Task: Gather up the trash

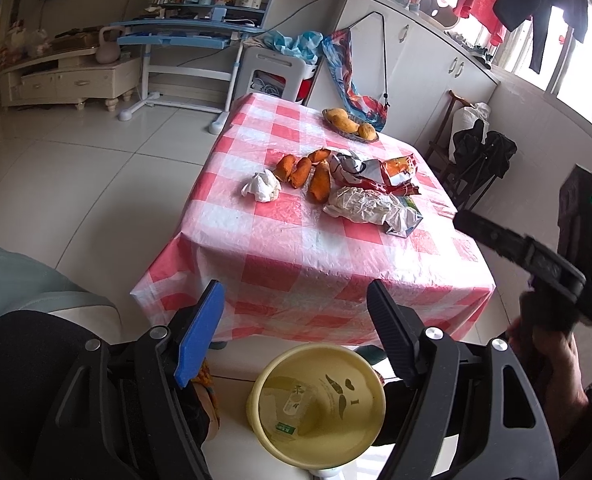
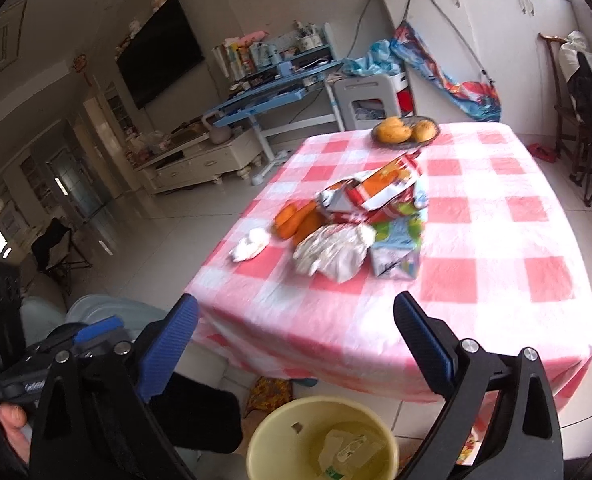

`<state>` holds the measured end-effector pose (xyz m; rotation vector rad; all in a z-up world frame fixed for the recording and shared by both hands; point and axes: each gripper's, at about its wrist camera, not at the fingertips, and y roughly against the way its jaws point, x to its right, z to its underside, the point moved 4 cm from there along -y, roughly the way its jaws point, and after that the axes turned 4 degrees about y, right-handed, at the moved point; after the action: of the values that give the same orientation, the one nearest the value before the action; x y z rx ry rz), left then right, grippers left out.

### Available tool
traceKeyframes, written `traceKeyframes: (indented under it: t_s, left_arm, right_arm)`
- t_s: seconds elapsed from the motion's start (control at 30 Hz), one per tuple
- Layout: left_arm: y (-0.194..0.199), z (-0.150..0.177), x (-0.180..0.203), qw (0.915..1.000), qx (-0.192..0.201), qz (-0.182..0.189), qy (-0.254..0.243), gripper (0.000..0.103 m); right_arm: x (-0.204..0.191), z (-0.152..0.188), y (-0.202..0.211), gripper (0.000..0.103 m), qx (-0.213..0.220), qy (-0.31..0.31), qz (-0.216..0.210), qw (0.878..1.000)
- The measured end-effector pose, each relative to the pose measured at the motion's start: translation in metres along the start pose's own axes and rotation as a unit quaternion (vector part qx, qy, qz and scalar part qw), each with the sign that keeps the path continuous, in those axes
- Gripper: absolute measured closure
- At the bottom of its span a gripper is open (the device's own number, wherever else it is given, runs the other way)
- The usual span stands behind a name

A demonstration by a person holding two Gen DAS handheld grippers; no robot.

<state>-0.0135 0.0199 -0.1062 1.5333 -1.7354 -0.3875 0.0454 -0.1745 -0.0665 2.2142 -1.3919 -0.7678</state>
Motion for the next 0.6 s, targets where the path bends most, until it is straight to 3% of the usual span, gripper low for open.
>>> traceKeyframes:
  t_s: [0.13,0.27,0.37,0.47,0.6]
  left_arm:
    - [-0.002,0.001,0.000,1.0000,-0.002,0.000,0.003,0.030]
    - [-0.009,0.002,-0.001,0.9998,-0.015,0.002,0.010,0.030]
    - [-0.014,0.003,0.002,0.9997,-0.024,0.001,0.008,0.029]
    - [-0.015,0.002,0.008,0.9993,-0.038,0.000,0.004,0.029]
    - [-0.004,0.000,0.010,0.9997,-0.022,-0.014,-0.002,0.024]
  right_arm:
    - [0.051,-0.037,-0.028,0.008,0.005,-0.019,0.080,0.997]
    - [0.108,-0.057,-0.072,0.008,-0.022,-0.061,0.138,0.988]
    - [0.136,-0.069,-0.104,0.008,-0.034,-0.079,0.151,0.985]
    - [0.154,-0.074,-0.138,0.008,-0.073,-0.082,0.151,0.982]
    - [0.166,-0.067,-0.155,0.007,-0.089,-0.098,0.153,0.979]
